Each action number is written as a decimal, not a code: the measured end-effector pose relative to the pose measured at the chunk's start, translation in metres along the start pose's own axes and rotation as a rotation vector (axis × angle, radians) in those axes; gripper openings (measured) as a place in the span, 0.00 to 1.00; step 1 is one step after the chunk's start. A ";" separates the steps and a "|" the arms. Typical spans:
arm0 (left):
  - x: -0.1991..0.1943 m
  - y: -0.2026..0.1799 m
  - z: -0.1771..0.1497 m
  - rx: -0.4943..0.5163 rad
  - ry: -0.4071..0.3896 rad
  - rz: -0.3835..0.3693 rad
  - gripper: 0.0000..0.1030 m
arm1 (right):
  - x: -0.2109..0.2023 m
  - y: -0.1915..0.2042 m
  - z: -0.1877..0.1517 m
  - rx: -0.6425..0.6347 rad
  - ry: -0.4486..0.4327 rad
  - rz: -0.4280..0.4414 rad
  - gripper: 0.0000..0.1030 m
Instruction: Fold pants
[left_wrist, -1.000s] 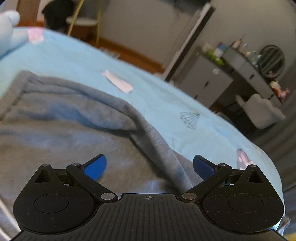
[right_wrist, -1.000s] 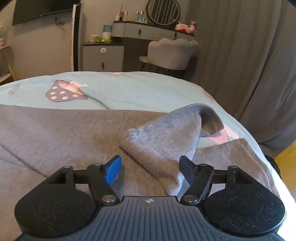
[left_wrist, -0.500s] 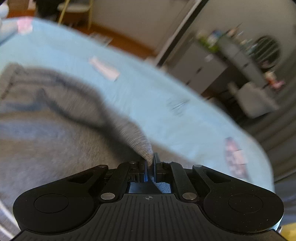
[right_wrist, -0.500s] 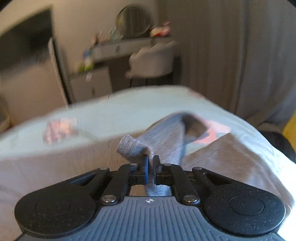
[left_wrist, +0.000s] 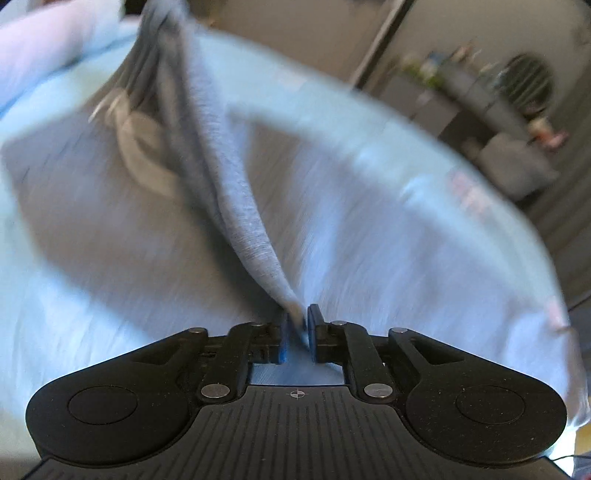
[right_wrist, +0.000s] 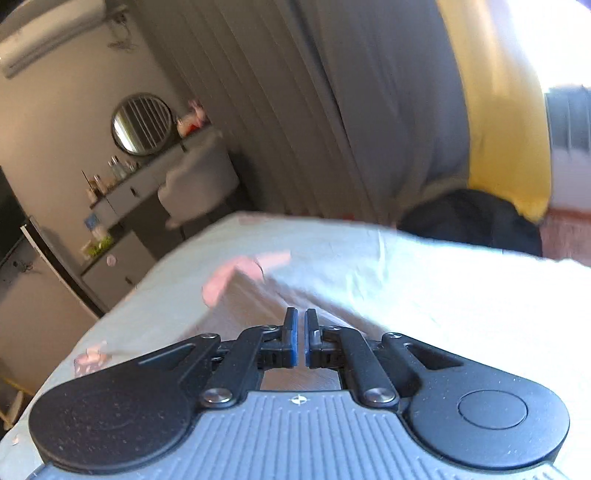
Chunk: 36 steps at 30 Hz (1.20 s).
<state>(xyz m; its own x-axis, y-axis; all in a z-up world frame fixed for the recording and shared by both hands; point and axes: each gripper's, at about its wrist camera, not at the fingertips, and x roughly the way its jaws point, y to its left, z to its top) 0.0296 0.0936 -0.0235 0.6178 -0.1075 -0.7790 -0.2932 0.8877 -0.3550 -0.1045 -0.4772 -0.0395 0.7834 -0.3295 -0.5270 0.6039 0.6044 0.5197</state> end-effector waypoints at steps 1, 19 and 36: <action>0.001 0.005 -0.004 -0.015 0.004 -0.003 0.19 | 0.002 -0.006 -0.003 0.028 0.038 0.013 0.06; -0.059 0.036 0.054 -0.083 -0.344 0.109 0.95 | 0.039 -0.037 -0.045 0.264 0.256 0.112 0.29; 0.050 0.058 0.140 -0.025 -0.073 0.217 0.28 | 0.049 -0.035 -0.037 0.295 0.219 0.132 0.29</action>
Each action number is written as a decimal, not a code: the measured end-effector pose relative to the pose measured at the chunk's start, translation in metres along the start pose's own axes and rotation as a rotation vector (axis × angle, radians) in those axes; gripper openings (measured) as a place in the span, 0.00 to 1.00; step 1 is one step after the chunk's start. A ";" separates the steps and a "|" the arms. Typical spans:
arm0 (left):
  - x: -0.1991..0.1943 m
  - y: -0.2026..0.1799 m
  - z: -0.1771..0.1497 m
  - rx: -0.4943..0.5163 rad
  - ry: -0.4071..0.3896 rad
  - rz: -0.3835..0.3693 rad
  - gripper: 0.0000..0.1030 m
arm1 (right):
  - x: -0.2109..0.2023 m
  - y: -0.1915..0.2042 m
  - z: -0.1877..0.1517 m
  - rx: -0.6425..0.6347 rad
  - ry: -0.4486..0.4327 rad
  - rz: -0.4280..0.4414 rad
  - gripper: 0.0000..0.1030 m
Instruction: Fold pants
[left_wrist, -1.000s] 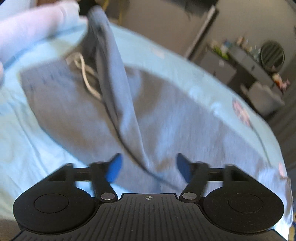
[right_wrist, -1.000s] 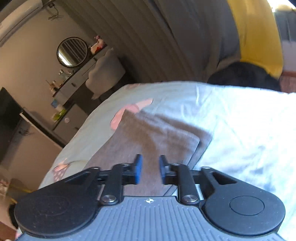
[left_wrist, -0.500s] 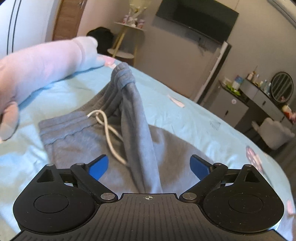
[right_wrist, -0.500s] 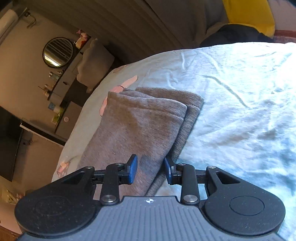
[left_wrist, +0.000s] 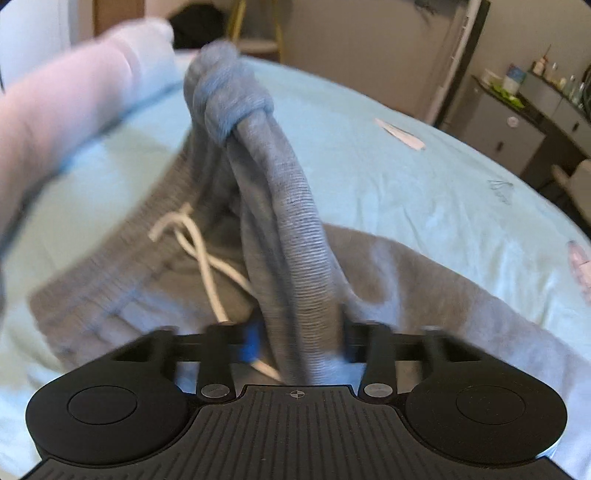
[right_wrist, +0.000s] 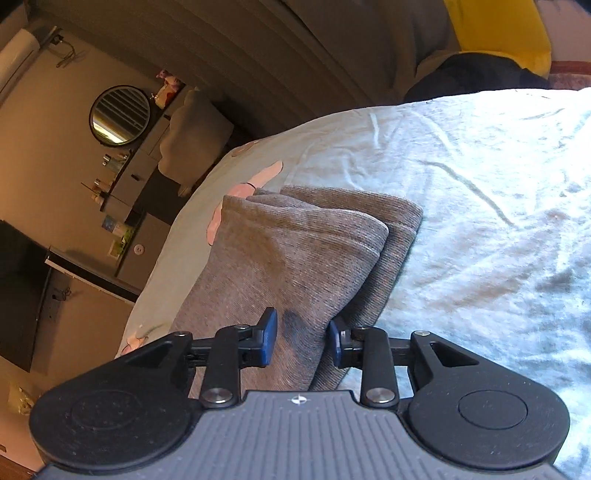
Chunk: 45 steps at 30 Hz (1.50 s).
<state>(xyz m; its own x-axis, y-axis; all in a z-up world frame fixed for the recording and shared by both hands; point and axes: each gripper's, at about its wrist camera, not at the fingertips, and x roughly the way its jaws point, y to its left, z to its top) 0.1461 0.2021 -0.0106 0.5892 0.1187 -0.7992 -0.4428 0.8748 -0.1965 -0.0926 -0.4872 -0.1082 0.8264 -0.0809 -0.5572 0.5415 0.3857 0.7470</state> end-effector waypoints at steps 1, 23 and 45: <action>-0.003 0.005 -0.001 -0.020 -0.007 -0.026 0.17 | 0.000 0.001 0.001 0.000 0.000 0.002 0.28; -0.062 0.112 -0.074 -0.232 0.056 -0.109 0.43 | -0.015 0.001 0.014 -0.109 -0.068 -0.037 0.12; -0.108 0.089 -0.064 -0.197 -0.175 0.162 0.69 | -0.030 0.021 0.011 -0.258 -0.180 -0.266 0.20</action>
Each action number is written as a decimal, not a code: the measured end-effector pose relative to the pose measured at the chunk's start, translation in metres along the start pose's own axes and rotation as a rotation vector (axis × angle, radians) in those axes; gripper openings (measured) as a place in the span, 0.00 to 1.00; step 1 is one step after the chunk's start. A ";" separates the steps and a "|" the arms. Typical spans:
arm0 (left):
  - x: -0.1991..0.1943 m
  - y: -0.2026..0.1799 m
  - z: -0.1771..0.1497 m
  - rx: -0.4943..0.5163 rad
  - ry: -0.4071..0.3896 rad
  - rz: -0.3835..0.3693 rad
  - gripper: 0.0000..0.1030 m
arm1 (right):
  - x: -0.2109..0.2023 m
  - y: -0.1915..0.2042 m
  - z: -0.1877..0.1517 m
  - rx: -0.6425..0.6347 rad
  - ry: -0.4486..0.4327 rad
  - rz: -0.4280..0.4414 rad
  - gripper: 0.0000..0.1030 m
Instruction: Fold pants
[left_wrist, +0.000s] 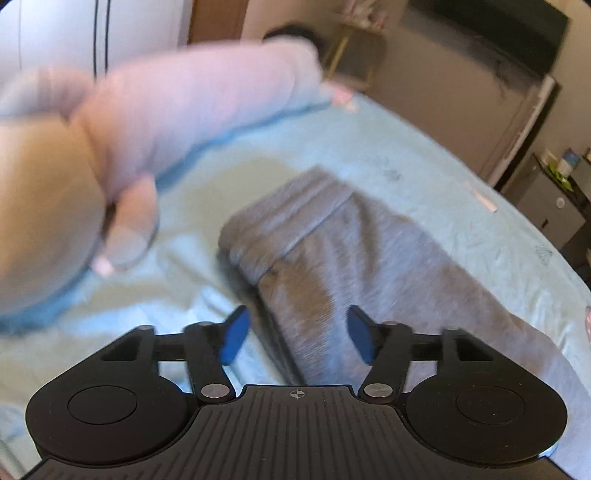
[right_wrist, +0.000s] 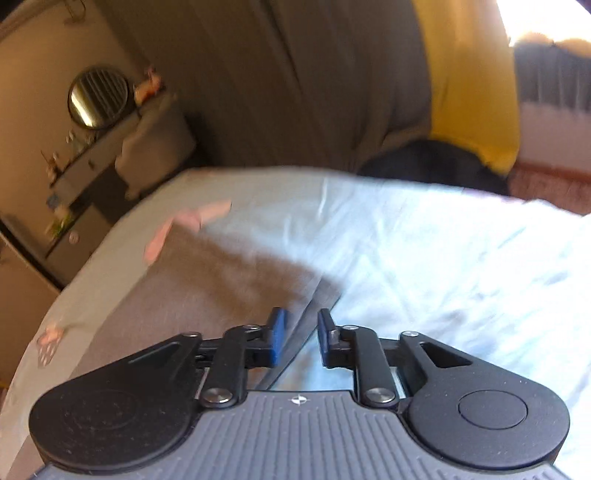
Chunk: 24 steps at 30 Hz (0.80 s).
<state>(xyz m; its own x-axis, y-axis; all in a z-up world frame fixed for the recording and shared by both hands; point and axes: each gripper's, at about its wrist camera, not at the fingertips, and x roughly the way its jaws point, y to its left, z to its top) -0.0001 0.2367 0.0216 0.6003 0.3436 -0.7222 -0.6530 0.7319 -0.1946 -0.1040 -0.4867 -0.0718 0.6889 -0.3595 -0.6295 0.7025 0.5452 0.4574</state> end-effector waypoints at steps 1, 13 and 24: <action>-0.007 -0.010 -0.001 0.044 -0.030 -0.005 0.74 | -0.004 0.001 0.001 -0.018 -0.019 -0.003 0.20; 0.002 -0.193 -0.099 0.524 0.088 -0.320 0.89 | 0.018 0.012 -0.015 -0.043 0.166 0.309 0.26; 0.005 -0.186 -0.128 0.535 0.119 -0.247 0.91 | 0.026 -0.084 0.017 0.251 0.153 0.277 0.44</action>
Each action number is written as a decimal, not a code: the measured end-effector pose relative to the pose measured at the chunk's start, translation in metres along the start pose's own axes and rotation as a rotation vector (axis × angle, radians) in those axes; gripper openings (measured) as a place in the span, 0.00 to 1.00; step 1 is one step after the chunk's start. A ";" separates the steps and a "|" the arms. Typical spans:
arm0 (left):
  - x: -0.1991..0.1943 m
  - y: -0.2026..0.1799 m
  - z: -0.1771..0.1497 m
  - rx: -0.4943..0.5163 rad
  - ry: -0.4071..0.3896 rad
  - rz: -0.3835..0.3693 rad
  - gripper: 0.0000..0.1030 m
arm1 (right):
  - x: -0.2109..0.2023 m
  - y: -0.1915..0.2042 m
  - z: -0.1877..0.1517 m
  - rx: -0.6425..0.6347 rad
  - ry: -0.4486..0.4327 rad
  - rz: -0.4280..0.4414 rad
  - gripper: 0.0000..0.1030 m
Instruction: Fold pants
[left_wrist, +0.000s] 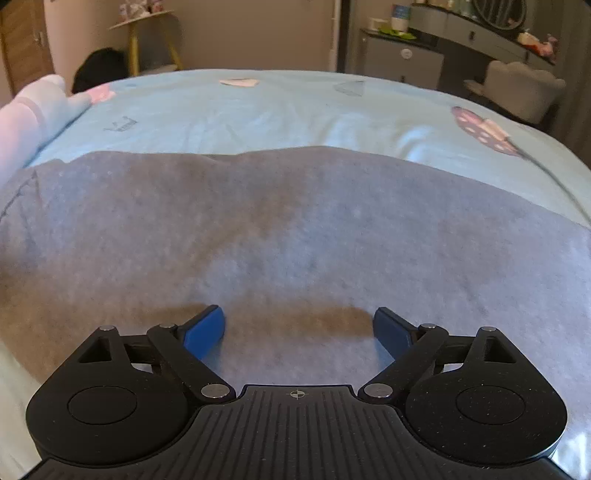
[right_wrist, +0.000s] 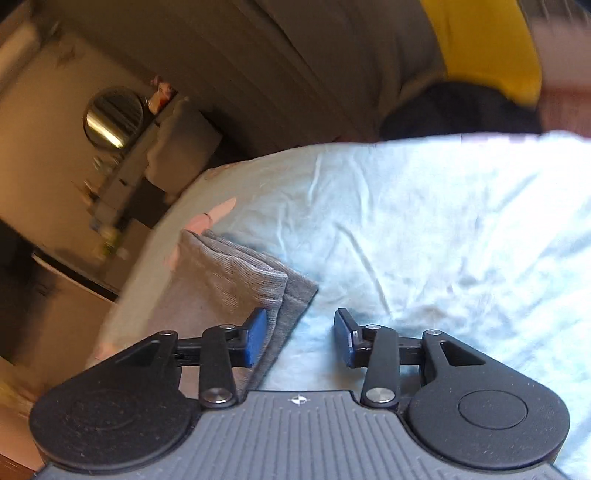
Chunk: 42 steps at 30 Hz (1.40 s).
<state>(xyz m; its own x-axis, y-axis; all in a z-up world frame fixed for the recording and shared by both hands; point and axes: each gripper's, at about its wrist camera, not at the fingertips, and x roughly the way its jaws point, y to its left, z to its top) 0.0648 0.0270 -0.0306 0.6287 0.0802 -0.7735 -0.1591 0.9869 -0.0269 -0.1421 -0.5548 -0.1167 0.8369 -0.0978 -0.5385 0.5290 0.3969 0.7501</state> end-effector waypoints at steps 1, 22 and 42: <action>-0.004 -0.003 -0.002 0.000 0.005 -0.018 0.92 | 0.002 -0.005 0.001 0.034 0.002 0.038 0.47; -0.006 -0.032 -0.009 0.030 0.075 -0.020 0.94 | 0.037 0.007 0.006 0.055 0.056 0.135 0.34; -0.017 0.001 -0.009 0.023 0.135 0.003 0.94 | 0.033 0.063 -0.006 -0.117 -0.006 -0.081 0.15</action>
<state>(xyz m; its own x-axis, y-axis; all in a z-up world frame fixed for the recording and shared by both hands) 0.0473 0.0254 -0.0230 0.5201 0.0652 -0.8516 -0.1423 0.9898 -0.0111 -0.0819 -0.5273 -0.0902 0.7933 -0.1389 -0.5927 0.5750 0.4908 0.6546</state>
